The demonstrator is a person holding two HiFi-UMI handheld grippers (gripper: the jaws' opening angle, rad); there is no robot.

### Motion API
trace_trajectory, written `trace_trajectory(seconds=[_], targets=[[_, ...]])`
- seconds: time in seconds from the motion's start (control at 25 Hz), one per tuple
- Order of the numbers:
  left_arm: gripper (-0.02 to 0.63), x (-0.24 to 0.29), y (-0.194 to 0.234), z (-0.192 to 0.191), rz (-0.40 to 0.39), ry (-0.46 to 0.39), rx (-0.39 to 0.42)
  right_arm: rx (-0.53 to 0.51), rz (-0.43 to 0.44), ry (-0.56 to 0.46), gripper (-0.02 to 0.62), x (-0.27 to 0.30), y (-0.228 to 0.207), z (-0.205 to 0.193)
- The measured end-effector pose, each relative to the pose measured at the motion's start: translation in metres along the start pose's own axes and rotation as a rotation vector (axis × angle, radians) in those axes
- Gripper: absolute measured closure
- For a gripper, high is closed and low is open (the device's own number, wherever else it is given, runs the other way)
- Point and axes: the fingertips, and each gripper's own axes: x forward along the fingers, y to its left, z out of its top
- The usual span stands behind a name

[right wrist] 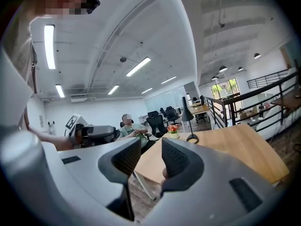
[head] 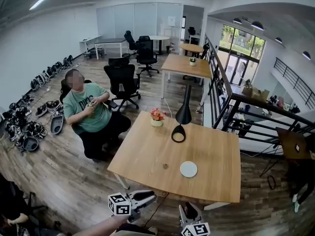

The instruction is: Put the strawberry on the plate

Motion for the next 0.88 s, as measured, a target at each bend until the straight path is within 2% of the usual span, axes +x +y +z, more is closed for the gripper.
trace_trajectory(seconds=[0.2, 0.4, 0.64, 0.88], targets=[[0.514, -0.002, 0.001, -0.004, 0.002, -0.006, 0.001, -0.033, -0.002, 0.01, 0.472, 0.001, -0.005, -0.011], [0.514, -0.005, 0.01, 0.017, 0.025, -0.039, 0.025, -0.08, 0.024, -0.031, 0.472, 0.022, -0.003, 0.015], [0.515, -0.003, 0.006, -0.002, 0.007, -0.002, -0.004, -0.064, -0.013, -0.02, 0.471, 0.006, -0.001, 0.006], [0.515, -0.002, 0.004, 0.003, -0.001, 0.01, 0.004, -0.057, -0.026, -0.025, 0.472, 0.003, 0.001, 0.005]])
